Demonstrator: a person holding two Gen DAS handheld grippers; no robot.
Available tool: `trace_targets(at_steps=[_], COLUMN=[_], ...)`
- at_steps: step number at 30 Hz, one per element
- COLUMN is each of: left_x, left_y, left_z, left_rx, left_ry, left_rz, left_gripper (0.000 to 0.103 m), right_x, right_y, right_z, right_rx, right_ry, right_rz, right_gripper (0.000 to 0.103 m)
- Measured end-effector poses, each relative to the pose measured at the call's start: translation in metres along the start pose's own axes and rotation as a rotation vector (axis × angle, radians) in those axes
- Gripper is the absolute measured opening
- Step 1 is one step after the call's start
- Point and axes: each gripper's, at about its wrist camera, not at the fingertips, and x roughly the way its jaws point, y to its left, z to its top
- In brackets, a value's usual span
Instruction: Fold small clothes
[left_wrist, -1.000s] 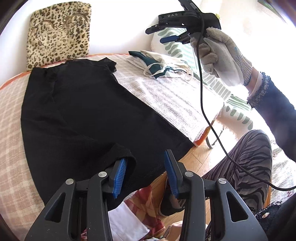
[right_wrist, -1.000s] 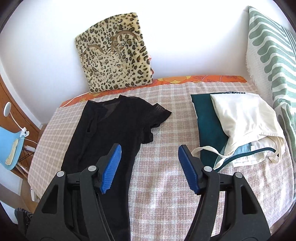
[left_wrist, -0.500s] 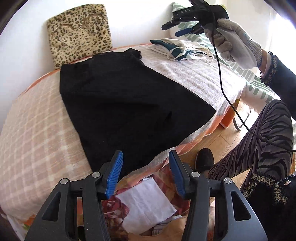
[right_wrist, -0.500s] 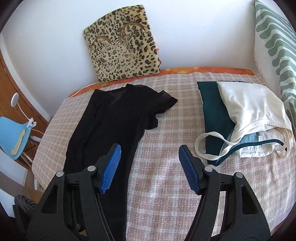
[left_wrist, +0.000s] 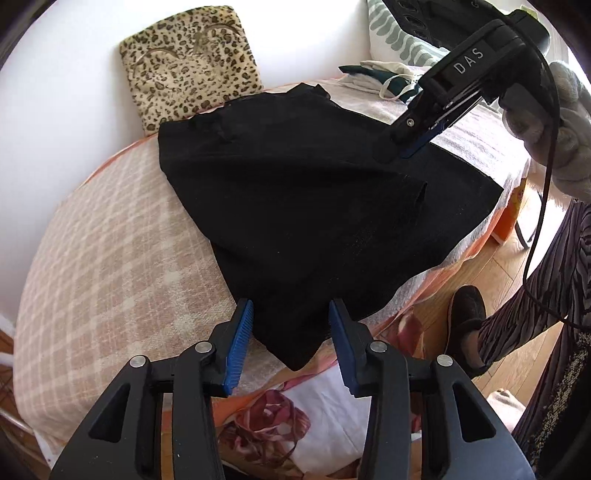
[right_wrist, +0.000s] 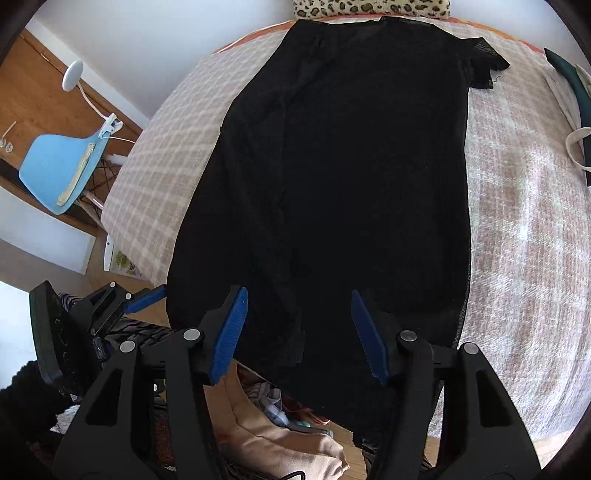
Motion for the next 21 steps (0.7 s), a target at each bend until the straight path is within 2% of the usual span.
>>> trace_targets(at_steps=[1, 2, 3, 5, 7, 9, 12, 17, 21], left_x=[-0.001, -0.004, -0.006, -0.009, -0.011, -0.017, -0.028, -0.033, -0.037], left_y=[0.003, 0.007, 0.010, 0.017, 0.028, 0.037, 0.048, 0.070, 0.088], left_z=[0.000, 0.000, 0.000, -0.001, -0.003, -0.008, -0.016, -0.032, -0.043], left_rx=[-0.008, -0.026, -0.042, -0.074, -0.144, -0.190, -0.235, -0.299, -0.384], left_ry=[-0.008, -0.019, -0.030, -0.031, -0.026, -0.028, -0.033, -0.002, 0.009], left_rz=[-0.020, -0.049, -0.062, -0.074, -0.113, -0.133, -0.143, -0.107, -0.120], left_gripper=[0.028, 0.012, 0.005, 0.005, 0.004, 0.004, 0.004, 0.003, 0.003], right_x=[0.005, 0.009, 0.011, 0.015, 0.018, 0.020, 0.024, 0.036, 0.036], right_y=[0.003, 0.005, 0.006, 0.011, 0.017, 0.023, 0.036, 0.058, 0.067], right_z=[-0.002, -0.004, -0.004, -0.005, -0.007, -0.008, -0.009, -0.008, -0.004], right_rx=[-0.001, 0.001, 0.005, -0.001, -0.013, -0.017, -0.025, -0.064, -0.123], right_ry=[0.012, 0.022, 0.030, 0.038, 0.042, 0.049, 0.048, 0.074, 0.085], right_rz=[-0.008, -0.014, -0.016, -0.020, -0.028, -0.023, -0.005, 0.034, -0.010], right_gripper=[0.058, 0.055, 0.050, 0.044, 0.032, 0.010, 0.008, 0.006, 0.006])
